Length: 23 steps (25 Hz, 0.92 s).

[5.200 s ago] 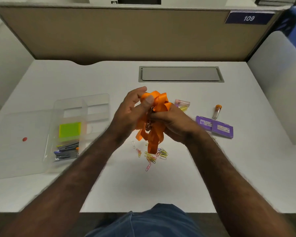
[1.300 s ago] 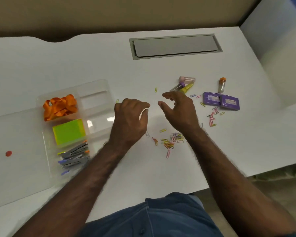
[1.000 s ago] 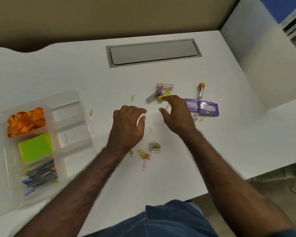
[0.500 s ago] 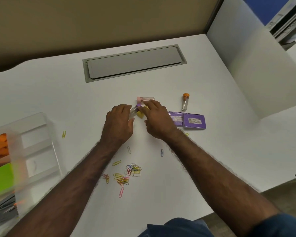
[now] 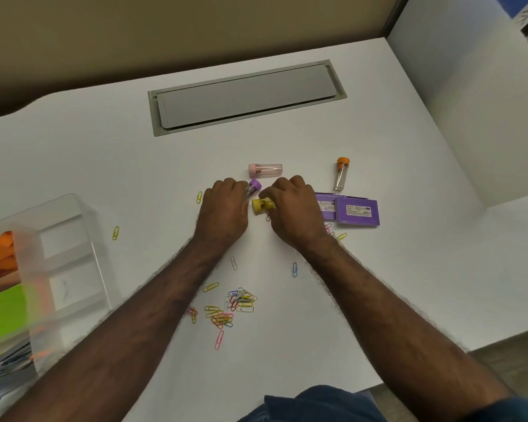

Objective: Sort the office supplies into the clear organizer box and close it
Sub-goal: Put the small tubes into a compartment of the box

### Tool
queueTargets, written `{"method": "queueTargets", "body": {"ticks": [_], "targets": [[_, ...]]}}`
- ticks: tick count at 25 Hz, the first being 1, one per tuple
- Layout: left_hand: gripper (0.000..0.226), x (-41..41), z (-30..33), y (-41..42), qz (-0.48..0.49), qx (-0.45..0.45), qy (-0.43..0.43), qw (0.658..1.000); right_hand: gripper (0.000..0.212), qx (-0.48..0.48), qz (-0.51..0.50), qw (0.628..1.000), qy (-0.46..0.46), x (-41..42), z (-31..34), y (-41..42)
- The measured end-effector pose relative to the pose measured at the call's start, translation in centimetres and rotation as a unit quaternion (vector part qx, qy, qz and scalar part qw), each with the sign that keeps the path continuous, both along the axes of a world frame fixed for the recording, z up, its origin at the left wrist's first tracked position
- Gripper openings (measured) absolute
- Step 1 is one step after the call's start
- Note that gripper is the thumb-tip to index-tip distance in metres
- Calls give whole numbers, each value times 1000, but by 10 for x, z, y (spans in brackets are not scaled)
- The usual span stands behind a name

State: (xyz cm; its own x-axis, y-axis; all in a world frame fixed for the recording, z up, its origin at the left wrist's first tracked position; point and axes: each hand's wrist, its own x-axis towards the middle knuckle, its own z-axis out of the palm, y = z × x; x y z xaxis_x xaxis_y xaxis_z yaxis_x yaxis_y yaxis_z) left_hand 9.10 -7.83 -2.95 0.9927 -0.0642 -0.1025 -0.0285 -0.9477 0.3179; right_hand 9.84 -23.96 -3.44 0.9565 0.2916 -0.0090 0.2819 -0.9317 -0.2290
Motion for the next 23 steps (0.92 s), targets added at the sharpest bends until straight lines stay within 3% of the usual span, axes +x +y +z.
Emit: {"method": "queueTargets", "body": {"ticks": [4, 7, 9, 13, 19, 21, 23], "targets": [[42, 0, 0, -1, 47, -86, 10, 995, 31, 115, -64, 991, 32, -8, 5, -10], [40, -5, 6, -4, 119, -208, 35, 970, 33, 244, -129, 957, 86, -11, 15, -13], [35, -11, 10, -5, 181, -322, 76, 926, 34, 293, -143, 939, 108, -14, 22, -12], [34, -26, 12, -3, 276, -511, 194, 790, 34, 328, -140, 925, 130, -19, 32, -6], [41, -43, 9, 0, 251, -704, 213, 629, 34, 322, -99, 929, 154, -29, 36, 5], [37, -46, 8, 2, 249, -730, 207, 602, 31, 296, -76, 937, 170, -28, 37, 8], [37, -46, 8, 4, 256, -724, 201, 608, 28, 292, -63, 937, 182, -22, 39, 9]]}}
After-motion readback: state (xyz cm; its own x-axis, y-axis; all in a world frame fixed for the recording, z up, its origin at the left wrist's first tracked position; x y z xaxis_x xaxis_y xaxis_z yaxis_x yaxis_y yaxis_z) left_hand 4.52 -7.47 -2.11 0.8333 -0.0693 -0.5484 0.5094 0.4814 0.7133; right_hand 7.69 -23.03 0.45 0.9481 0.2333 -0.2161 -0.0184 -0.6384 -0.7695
